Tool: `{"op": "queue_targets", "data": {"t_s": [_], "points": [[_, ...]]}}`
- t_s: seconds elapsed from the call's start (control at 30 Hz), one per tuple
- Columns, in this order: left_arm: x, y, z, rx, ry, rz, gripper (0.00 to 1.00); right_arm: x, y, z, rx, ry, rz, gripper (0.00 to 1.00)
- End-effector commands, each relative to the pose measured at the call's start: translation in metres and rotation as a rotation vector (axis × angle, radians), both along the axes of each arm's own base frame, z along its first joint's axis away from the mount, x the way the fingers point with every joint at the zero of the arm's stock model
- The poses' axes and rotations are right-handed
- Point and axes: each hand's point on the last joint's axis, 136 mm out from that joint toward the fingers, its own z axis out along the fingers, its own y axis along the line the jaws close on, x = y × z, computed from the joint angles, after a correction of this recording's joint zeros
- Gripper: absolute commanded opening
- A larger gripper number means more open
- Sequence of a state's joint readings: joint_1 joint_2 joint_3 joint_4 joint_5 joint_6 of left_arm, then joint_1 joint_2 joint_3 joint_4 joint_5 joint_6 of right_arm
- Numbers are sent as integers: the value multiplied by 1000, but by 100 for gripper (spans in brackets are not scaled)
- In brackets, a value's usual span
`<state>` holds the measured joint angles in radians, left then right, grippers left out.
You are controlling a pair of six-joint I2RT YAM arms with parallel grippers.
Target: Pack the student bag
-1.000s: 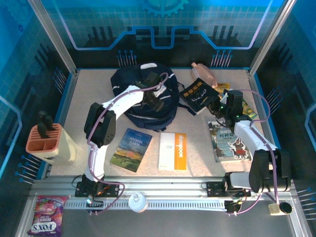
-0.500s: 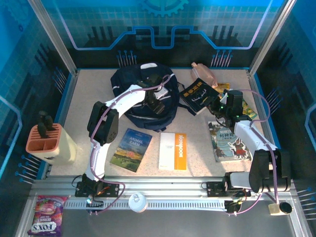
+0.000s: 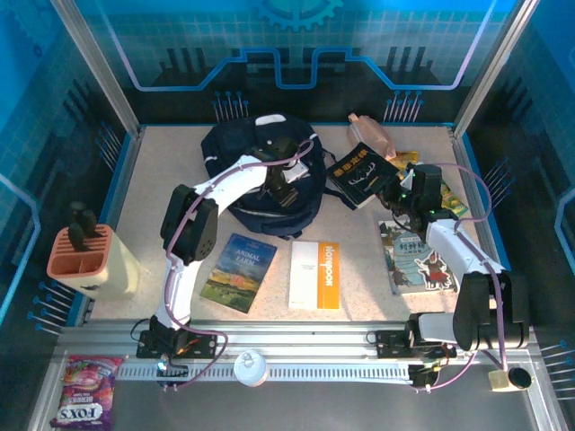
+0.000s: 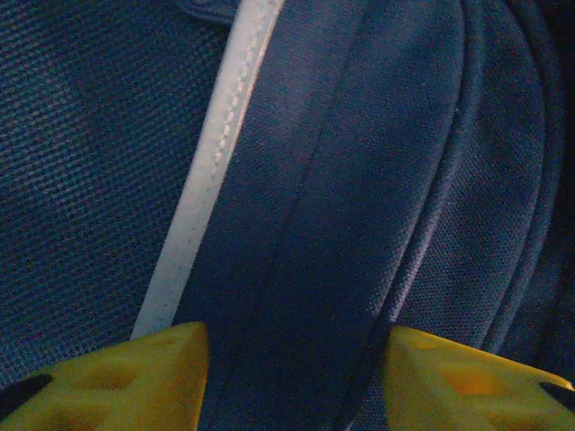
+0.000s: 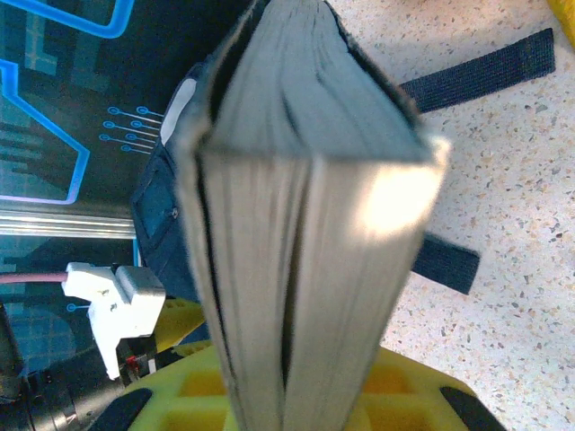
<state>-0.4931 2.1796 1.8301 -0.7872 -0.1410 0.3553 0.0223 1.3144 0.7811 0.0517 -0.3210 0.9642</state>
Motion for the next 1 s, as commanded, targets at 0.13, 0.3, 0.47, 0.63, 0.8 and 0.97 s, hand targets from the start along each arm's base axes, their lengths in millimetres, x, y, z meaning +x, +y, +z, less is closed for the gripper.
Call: {"op": "queue_targets", "data": {"t_s": [0.13, 0.3, 0.47, 0.63, 0.8, 0.97], "points": [[1, 6, -21, 70, 11, -4, 61, 4, -3, 23, 7, -84, -1, 10], [10, 12, -20, 129, -33, 4, 52, 5, -3, 25, 5, -87, -2, 10], [25, 3, 12, 68, -144, 46, 27, 4, -6, 29, -8, -94, -12, 10], [28, -6, 53, -21, -254, 49, 9, -3, -20, 39, -59, -111, -41, 10], [32, -3, 91, -81, -355, 95, 0, -9, -25, 40, -82, -106, -34, 11], [42, -1, 138, -197, -489, 221, 0, -18, -18, 39, -67, -93, 7, 11]]}}
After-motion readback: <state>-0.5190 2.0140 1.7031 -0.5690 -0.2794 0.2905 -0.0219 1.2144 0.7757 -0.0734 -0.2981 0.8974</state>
